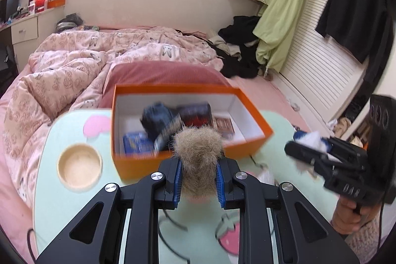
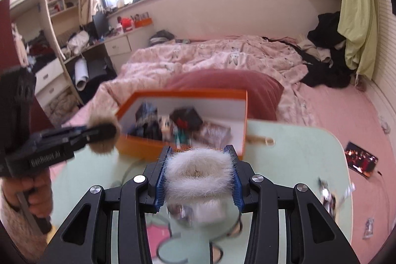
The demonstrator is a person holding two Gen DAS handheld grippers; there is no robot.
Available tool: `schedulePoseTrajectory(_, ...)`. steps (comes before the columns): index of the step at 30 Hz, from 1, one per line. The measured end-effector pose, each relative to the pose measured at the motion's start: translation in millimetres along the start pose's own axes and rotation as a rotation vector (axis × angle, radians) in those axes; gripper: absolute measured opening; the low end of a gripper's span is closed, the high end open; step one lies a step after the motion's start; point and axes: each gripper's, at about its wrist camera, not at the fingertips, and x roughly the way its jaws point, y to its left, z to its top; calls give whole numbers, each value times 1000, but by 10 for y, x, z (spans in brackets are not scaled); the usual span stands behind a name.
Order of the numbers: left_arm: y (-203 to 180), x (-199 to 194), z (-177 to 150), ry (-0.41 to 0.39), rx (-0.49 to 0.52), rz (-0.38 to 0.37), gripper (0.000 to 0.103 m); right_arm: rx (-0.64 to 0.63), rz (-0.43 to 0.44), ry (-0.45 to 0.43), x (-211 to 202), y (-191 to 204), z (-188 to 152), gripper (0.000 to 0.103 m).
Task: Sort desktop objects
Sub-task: 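Carry the white ball into the box with the right tool while the left tool carries the brown ball in, then withdraw both open tools from the box back over the table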
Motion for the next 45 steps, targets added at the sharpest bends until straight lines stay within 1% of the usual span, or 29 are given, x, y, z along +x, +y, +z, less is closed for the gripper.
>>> schedulePoseTrajectory(2,49,111,168,11,-23,-2,23,21,21,16,167,-41,229,41)
schedulePoseTrajectory(5,88,327,354,42,-50,12,25,72,37,61,493,-86,453,42)
schedulePoseTrajectory(6,95,410,392,60,-55,28,27,75,40,76,585,-91,484,45)
schedulePoseTrajectory(7,108,525,421,94,-64,43,35,75,28,91,686,-87,513,50)
schedulePoseTrajectory(8,125,610,434,119,-72,53,42,81,-6,107,774,-93,527,62)
schedulePoseTrajectory(9,141,654,436,127,-81,60,45,86,-25,108,815,-106,529,72)
schedulePoseTrajectory(11,188,639,400,102,-102,80,55,101,-56,99,815,-151,506,74)
schedulePoseTrajectory(12,200,607,381,83,-108,84,58,105,-57,91,783,-168,481,74)
schedulePoseTrajectory(13,214,558,354,61,-113,87,64,109,-55,84,736,-180,451,74)
schedulePoseTrajectory(14,226,497,314,44,-113,92,66,112,-58,73,652,-196,392,74)
schedulePoseTrajectory(17,199,323,200,12,-88,124,66,100,-68,42,433,-167,235,75)
schedulePoseTrajectory(20,97,84,33,-44,-41,169,67,60,-96,19,180,-61,-21,83)
schedulePoseTrajectory(21,58,17,-25,-55,-30,179,67,44,-107,18,122,-16,-97,84)
schedulePoseTrajectory(22,6,-50,-107,-58,-17,185,72,26,-112,16,60,21,-186,84)
schedulePoseTrajectory(23,-45,-92,-195,-47,-3,179,77,10,-115,20,2,70,-288,85)
schedulePoseTrajectory(26,-195,-146,-459,19,28,136,78,-16,-141,69,-63,165,-565,86)
schedulePoseTrajectory(28,-259,-129,-661,68,43,116,78,-17,-142,110,-73,183,-748,86)
schedulePoseTrajectory(30,-294,-61,-835,113,55,140,78,-6,-151,142,-66,158,-904,86)
schedulePoseTrajectory(32,-312,8,-954,140,60,167,78,-3,-172,167,-52,129,-1041,86)
schedulePoseTrajectory(35,-308,120,-1069,184,58,184,78,-10,-198,202,-5,110,-1209,87)
schedulePoseTrajectory(36,-311,151,-1102,193,63,204,78,-14,-207,211,15,113,-1254,93)
schedulePoseTrajectory(37,-310,178,-1126,200,67,224,78,-27,-224,201,14,127,-1276,97)
schedulePoseTrajectory(38,-324,201,-1161,195,88,256,87,-17,-213,207,25,114,-1292,103)
schedulePoseTrajectory(39,-329,225,-1216,185,113,290,96,-20,-215,210,32,111,-1301,103)
schedulePoseTrajectory(40,-312,225,-1253,184,106,280,103,-21,-213,209,33,107,-1308,103)
schedulePoseTrajectory(43,-288,198,-1299,162,111,274,103,-24,-212,201,27,96,-1341,103)
schedulePoseTrajectory(45,-282,194,-1309,163,112,275,103,-24,-212,198,25,90,-1356,103)
